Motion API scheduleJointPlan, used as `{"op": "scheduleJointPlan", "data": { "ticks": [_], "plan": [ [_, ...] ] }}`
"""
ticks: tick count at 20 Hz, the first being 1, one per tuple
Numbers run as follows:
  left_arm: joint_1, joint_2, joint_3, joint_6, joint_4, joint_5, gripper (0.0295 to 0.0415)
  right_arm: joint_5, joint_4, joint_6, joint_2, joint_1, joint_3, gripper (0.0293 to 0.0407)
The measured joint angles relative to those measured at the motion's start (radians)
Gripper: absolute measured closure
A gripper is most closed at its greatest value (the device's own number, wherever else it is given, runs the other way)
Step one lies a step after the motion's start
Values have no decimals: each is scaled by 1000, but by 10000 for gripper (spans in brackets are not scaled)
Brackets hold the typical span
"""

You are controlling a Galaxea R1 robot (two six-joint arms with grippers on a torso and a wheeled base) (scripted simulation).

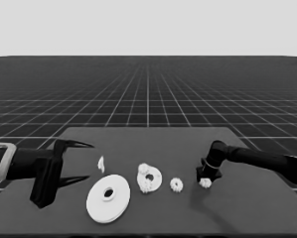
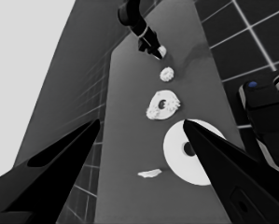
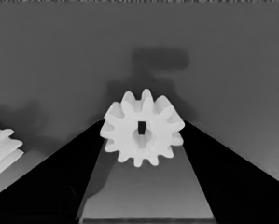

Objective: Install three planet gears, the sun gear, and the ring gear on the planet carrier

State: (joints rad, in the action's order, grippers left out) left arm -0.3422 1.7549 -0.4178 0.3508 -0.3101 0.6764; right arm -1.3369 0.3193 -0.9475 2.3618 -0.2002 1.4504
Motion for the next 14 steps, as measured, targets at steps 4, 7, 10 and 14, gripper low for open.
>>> {"op": "scheduleJointPlan", "data": {
  "ticks": [4,7,10,14],
  "plan": [
    [0,0,0,0,0,0,326,-90,-95,-38,-52,123,-112,388],
    [0,0,0,0,0,0,326,-124,-145,-44,-62,189,-134,388],
    [0,0,0,0,0,0,326,-131,-156,-44,-63,201,-136,388],
    [0,0,0,0,0,0,326,-187,-140,-350,274,212,-72,388]
  ]
}}
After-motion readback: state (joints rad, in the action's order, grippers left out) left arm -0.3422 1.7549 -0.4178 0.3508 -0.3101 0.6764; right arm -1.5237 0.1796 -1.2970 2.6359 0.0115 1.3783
